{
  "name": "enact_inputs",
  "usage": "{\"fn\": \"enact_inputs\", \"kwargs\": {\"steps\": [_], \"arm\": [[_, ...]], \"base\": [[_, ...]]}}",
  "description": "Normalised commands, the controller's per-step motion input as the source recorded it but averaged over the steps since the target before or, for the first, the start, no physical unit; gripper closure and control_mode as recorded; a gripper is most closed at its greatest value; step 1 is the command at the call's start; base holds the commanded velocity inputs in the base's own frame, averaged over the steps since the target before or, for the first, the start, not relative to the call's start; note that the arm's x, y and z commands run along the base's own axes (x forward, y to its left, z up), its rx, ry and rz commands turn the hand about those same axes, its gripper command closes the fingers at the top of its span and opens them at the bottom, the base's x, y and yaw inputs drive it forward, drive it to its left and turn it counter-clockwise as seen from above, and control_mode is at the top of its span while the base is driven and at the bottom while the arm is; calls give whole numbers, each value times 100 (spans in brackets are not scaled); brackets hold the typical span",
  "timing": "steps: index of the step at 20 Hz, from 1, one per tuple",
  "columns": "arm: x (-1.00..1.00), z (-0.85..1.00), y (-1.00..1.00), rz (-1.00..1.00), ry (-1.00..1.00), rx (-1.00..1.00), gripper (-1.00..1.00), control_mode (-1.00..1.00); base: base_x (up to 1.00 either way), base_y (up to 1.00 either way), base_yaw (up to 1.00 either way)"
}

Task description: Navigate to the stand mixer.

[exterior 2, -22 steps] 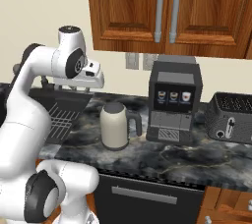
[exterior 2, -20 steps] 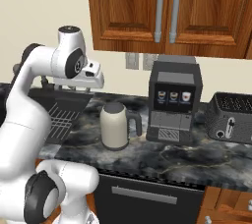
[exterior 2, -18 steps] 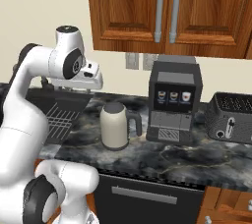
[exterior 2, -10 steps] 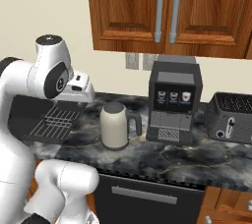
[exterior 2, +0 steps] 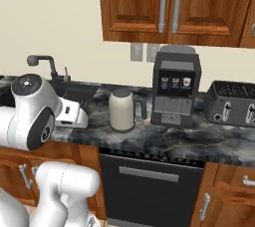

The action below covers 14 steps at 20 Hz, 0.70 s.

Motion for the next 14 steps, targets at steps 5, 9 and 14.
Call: {"fn": "enact_inputs", "kwargs": {"steps": [5,9,14], "arm": [[0,0,0,0,0,0,-100,100],[0,0,0,0,0,0,-100,100],[0,0,0,0,0,0,-100,100]], "base": [[-13,69,0],[0,100,12],[-2,83,61]]}}
